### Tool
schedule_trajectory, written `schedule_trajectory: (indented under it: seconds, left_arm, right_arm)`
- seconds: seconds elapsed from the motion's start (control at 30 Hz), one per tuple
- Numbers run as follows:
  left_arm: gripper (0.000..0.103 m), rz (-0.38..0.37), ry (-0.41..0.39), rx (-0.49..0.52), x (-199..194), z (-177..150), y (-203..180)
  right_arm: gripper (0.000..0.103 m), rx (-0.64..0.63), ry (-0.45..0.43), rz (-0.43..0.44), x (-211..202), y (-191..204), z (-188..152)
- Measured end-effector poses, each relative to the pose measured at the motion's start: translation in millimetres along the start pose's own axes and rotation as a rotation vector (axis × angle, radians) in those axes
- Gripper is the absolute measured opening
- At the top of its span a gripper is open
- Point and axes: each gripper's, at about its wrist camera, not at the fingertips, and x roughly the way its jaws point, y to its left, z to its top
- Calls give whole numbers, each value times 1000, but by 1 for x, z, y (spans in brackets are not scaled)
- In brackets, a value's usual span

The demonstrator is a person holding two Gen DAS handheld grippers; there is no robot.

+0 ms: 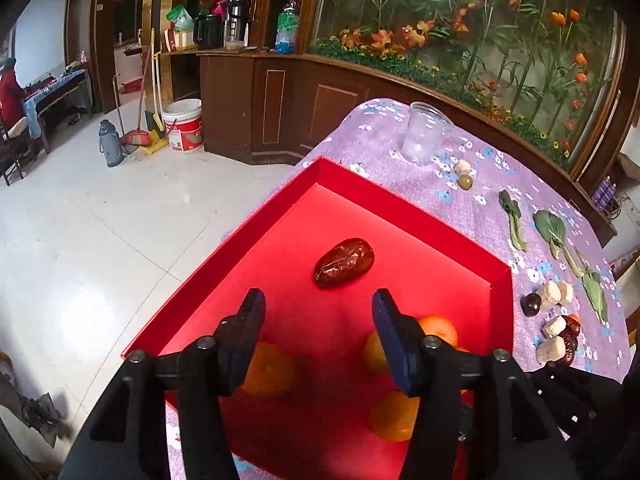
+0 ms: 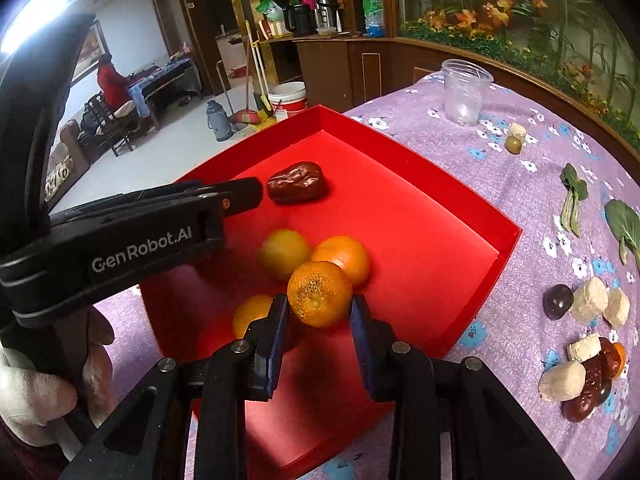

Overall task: Organize fruits
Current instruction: 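Lower both oranges into the red tray and open both grippers, then withdraw both grippers from the tray toward the remaining fruit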

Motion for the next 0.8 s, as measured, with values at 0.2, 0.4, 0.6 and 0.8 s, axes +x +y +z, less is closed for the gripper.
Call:
schedule_trajectory:
  seconds: [0.2, 0.4, 0.6, 0.8]
  left_arm:
    - [58, 9, -23, 10, -16, -2, -3]
    - [64, 17, -46, 10, -34, -7, -3]
    - [68, 1, -51, 7, -48, -14, -8]
    - [69, -60, -40, -9, -59, -21, -16]
  right_arm:
    - [36, 3, -14, 2, -11, 4, -3]
    - [47, 27, -35, 10, -26, 6, -10]
    - [54, 64, -57, 22, -44, 5, -25]
    - [57, 132, -85, 38, -66, -1, -49]
